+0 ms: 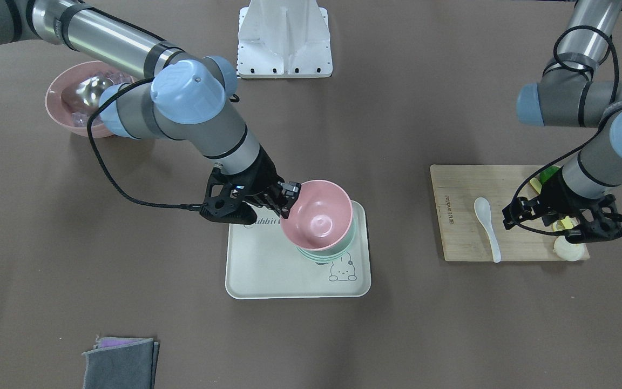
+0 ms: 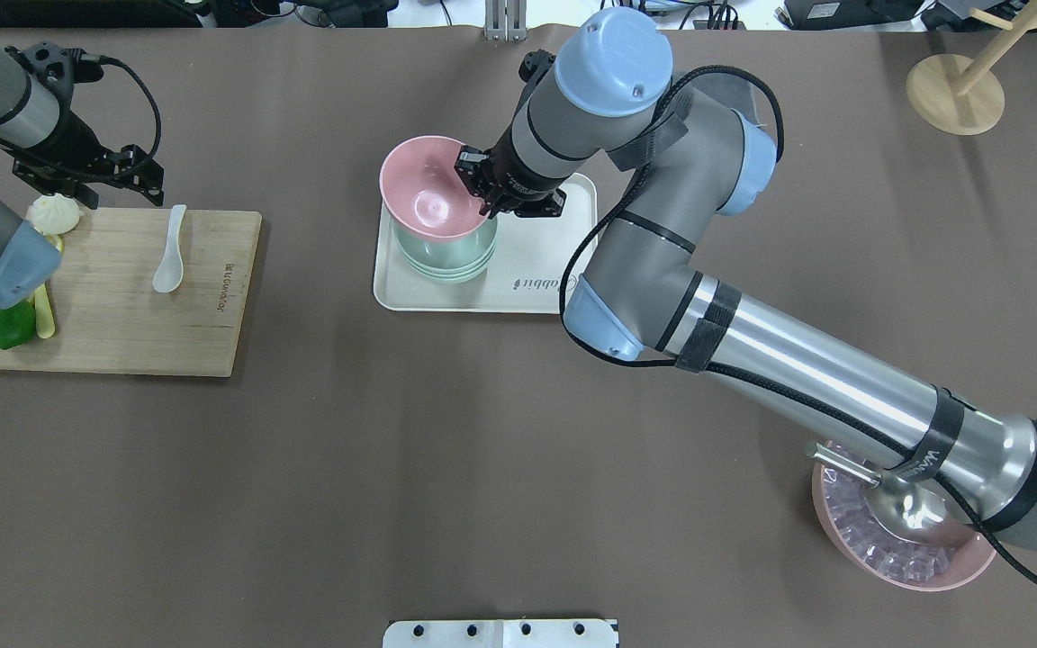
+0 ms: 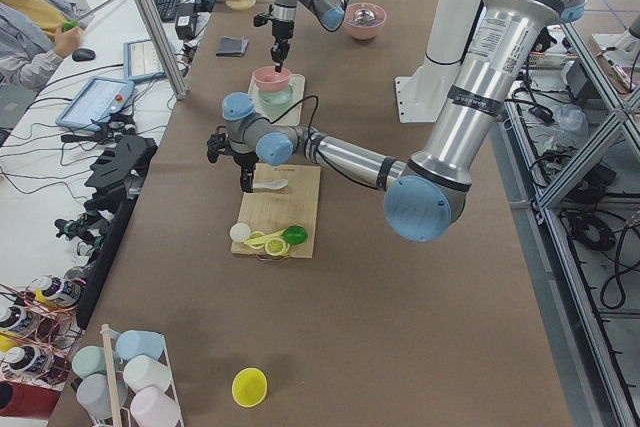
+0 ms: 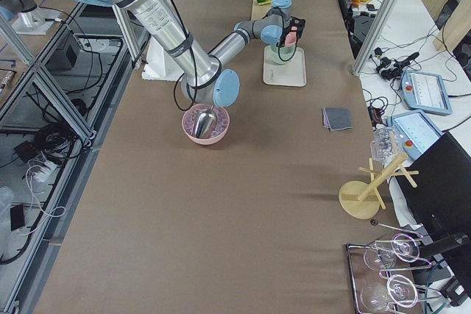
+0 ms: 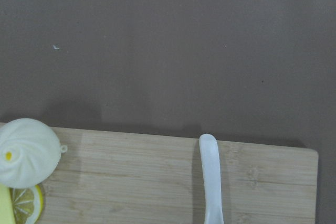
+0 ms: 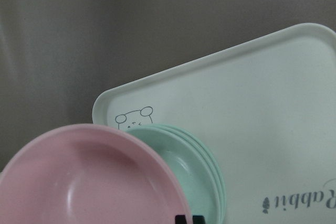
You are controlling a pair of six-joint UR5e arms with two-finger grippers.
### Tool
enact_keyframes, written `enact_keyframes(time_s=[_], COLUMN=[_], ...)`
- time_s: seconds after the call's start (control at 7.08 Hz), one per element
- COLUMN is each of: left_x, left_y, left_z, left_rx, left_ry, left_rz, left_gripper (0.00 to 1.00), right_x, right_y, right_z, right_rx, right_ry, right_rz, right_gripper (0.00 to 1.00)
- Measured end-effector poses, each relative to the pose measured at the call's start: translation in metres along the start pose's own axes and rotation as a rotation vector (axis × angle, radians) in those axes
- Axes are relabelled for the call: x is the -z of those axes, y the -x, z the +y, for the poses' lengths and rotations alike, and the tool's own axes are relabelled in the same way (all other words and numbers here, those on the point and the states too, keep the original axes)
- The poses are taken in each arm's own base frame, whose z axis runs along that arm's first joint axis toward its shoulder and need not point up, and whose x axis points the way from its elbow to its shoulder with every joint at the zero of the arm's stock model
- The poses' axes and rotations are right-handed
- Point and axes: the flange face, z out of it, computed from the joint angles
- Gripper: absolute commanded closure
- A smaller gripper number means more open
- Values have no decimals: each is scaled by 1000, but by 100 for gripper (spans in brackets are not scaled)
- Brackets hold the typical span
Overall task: Stack pink bowl on green and place spoon
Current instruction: 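Carry the pink bowl onto the green bowl while the left gripper reaches the spoon, then release the pink bowl with the right gripper while the left grasps the spoon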
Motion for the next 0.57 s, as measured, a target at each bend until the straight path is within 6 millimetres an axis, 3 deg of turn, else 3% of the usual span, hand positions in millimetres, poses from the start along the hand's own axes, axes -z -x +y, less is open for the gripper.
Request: enact_keyframes(time_s=[0.57], left_x=[-23], left_y=[-5], left_z=[3], left_rx=[-11], left_ry=[25], left_rz=[-6], left_gripper=[16], right_x=[-11], right_y=[0], right_z=[12], right_rx=[7], right_ry=[-10], right_rz=[8], right_gripper=[100])
